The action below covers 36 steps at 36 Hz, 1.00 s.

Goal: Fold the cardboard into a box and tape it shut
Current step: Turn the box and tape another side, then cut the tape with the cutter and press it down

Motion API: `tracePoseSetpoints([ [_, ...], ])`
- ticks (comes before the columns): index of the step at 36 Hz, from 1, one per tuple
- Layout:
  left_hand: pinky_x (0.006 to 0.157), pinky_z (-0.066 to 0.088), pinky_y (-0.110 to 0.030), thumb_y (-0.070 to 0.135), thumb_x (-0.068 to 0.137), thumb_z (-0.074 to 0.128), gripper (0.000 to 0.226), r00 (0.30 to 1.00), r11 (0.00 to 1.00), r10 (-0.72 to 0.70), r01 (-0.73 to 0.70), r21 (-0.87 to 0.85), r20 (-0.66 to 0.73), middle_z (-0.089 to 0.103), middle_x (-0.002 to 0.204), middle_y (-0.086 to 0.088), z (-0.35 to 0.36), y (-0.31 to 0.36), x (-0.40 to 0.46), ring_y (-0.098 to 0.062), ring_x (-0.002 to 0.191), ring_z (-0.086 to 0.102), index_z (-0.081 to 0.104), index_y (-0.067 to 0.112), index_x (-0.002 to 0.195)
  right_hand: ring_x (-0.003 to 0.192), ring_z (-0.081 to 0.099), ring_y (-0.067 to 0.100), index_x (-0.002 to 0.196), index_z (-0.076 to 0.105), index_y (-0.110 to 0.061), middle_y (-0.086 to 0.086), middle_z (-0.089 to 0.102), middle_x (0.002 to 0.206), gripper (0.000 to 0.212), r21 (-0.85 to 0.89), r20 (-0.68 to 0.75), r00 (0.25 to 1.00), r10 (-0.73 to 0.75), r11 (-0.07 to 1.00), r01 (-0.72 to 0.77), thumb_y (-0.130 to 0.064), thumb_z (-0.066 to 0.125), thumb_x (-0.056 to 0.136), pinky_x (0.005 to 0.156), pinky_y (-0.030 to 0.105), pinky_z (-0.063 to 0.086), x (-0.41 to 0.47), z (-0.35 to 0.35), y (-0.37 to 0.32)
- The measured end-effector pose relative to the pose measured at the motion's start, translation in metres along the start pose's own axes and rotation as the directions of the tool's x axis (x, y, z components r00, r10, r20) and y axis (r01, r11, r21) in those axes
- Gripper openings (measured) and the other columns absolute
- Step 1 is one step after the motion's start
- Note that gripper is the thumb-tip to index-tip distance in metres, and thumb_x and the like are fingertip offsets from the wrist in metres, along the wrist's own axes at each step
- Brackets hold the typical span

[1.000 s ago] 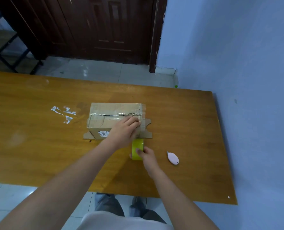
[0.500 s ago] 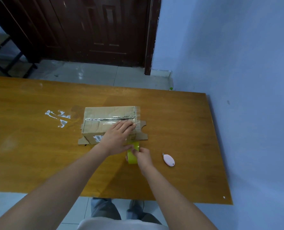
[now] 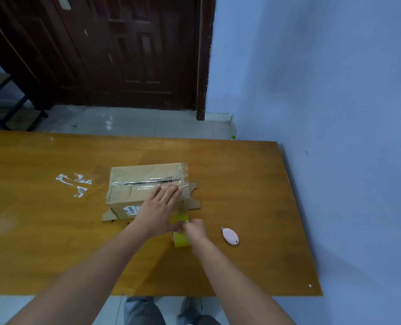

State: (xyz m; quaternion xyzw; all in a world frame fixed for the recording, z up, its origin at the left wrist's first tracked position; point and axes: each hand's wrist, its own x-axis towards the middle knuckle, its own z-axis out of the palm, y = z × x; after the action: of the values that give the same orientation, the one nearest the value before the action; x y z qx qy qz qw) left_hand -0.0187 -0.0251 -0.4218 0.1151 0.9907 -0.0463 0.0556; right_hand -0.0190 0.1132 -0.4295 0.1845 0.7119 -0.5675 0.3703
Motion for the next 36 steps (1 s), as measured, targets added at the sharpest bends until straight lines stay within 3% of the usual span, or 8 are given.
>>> tracePoseSetpoints([
  [7,0.117,-0.001,-0.045,0.078,0.065,0.056,0.118,0.999,0.999,-0.036,0.036,0.005,0.002,0.019,0.156,-0.007,-0.003,0.004,0.000,-0.024,0.145,0.012,0.009,0.010,0.150,0.095,0.061,0.032,0.099,0.065,0.005,0.028,0.063,0.115,0.021,0.034,0.031,0.999,-0.015,0.999,0.014,-0.014,0.061,0.090,0.079,0.041,0.047,0.008,-0.006,0.005],
  [12,0.116,-0.009,-0.044,0.081,0.066,0.050,0.121,0.998,0.998,-0.057,0.056,0.023,0.042,0.008,0.159,-0.005,-0.002,0.003,0.001,-0.024,0.146,0.001,-0.001,0.010,0.150,0.102,0.055,0.027,0.118,0.056,0.004,0.017,0.060,0.109,0.039,0.016,0.000,0.999,-0.041,0.999,0.041,-0.024,0.062,0.091,0.082,0.034,0.041,0.009,-0.006,0.009],
  [16,0.115,-0.010,-0.043,0.084,0.065,0.045,0.123,0.996,0.997,-0.065,0.063,0.047,0.060,0.002,0.159,-0.004,-0.003,0.003,0.001,-0.022,0.146,-0.004,-0.006,0.011,0.149,0.080,0.053,0.015,0.102,0.056,-0.008,-0.001,0.057,0.086,0.026,-0.001,-0.140,0.984,-0.110,0.994,0.111,-0.033,0.054,0.095,0.067,0.029,0.040,0.012,-0.014,0.018],
  [19,0.116,-0.010,-0.043,0.085,0.064,0.044,0.124,0.996,0.997,-0.064,0.062,0.045,0.063,0.000,0.159,-0.004,-0.004,0.002,0.001,-0.022,0.146,-0.007,-0.008,0.012,0.149,0.081,0.055,0.018,0.091,0.051,-0.017,-0.004,0.055,0.085,0.018,-0.146,-0.343,0.914,-0.219,0.973,0.179,-0.035,0.051,0.095,0.067,0.031,0.041,0.016,-0.034,0.028],
  [23,0.115,-0.011,-0.043,0.085,0.064,0.044,0.124,0.996,0.997,-0.068,0.066,0.039,0.061,-0.002,0.159,-0.003,-0.005,0.001,0.000,-0.021,0.146,-0.008,-0.009,0.012,0.149,0.094,0.050,0.015,0.110,0.051,-0.018,-0.002,0.050,0.111,0.028,-0.492,-0.501,0.790,-0.353,0.867,0.075,-0.039,0.055,0.092,0.074,0.028,0.043,0.020,-0.068,0.040],
  [26,0.115,-0.013,-0.042,0.086,0.064,0.043,0.124,0.995,0.996,-0.073,0.070,0.049,0.066,-0.003,0.159,-0.003,-0.006,0.001,0.000,-0.021,0.146,-0.009,-0.009,0.012,0.149,0.120,0.040,0.023,0.123,0.046,-0.015,0.003,0.042,0.124,0.045,-0.657,-0.442,0.832,-0.335,0.753,-0.045,-0.042,0.059,0.088,0.093,0.036,0.040,0.025,-0.085,0.052],
  [30,0.113,-0.017,-0.041,0.086,0.064,0.043,0.124,0.995,0.996,-0.075,0.071,0.049,0.070,-0.008,0.159,-0.002,-0.007,0.001,0.000,-0.021,0.145,-0.016,-0.011,0.013,0.149,0.122,0.038,0.023,0.123,0.046,-0.016,0.003,0.041,0.128,0.037,-0.792,-0.337,0.879,-0.337,0.607,-0.071,-0.034,0.056,0.092,0.095,0.036,0.039,0.027,-0.090,0.069],
  [36,0.113,-0.017,-0.041,0.084,0.065,0.046,0.125,0.994,0.997,-0.075,0.072,0.040,0.081,-0.017,0.157,-0.001,-0.007,0.001,0.000,-0.018,0.137,-0.029,-0.015,0.013,0.147,0.115,0.042,0.022,0.118,0.050,-0.015,0.004,0.047,0.123,0.031,-0.778,-0.347,0.857,-0.382,0.627,-0.036,-0.032,0.056,0.093,0.091,0.033,0.040,0.027,-0.091,0.068],
])
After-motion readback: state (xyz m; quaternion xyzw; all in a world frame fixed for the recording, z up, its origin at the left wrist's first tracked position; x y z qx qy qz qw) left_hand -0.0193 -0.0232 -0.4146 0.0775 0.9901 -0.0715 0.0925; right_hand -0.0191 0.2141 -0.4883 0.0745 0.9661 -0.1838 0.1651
